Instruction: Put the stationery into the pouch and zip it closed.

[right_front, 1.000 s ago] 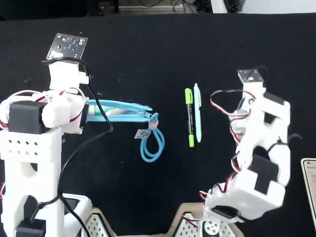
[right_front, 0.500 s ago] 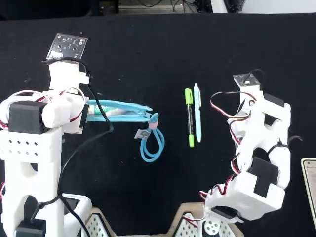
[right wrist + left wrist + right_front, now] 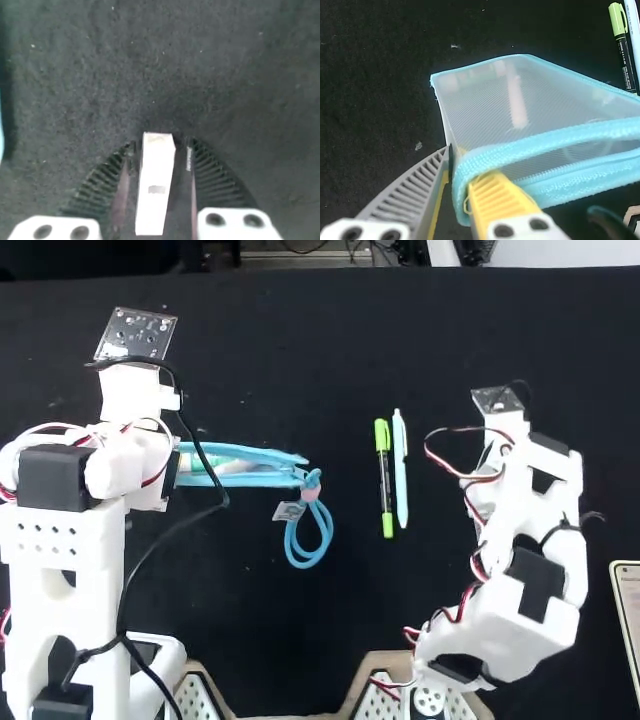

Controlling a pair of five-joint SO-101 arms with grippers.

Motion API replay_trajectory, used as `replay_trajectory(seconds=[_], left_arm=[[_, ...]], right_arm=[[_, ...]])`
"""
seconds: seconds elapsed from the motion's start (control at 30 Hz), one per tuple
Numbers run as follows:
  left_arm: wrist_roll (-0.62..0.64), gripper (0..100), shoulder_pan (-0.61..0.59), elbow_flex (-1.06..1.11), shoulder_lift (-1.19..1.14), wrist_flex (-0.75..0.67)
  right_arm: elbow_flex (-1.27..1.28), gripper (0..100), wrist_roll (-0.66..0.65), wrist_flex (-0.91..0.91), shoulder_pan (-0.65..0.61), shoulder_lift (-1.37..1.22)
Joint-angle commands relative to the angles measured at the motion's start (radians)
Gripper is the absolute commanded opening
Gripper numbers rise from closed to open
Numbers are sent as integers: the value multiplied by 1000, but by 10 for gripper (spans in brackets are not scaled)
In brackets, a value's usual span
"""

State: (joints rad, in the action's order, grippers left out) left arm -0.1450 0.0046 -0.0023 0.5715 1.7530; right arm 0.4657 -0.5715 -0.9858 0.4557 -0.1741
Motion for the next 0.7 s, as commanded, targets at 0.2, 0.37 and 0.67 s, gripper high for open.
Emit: replay_trajectory(seconds=[0.2, 0.37, 0.67], left_arm=[[-9, 30, -2, 2, -8, 6], [-9, 30, -2, 1, -8, 6], [-9, 30, -2, 2, -8, 6]], right_arm=[[-139, 11, -9, -130, 49, 22], [-196, 10, -12, -354, 34, 166], [24, 10, -5, -462, -137, 607]])
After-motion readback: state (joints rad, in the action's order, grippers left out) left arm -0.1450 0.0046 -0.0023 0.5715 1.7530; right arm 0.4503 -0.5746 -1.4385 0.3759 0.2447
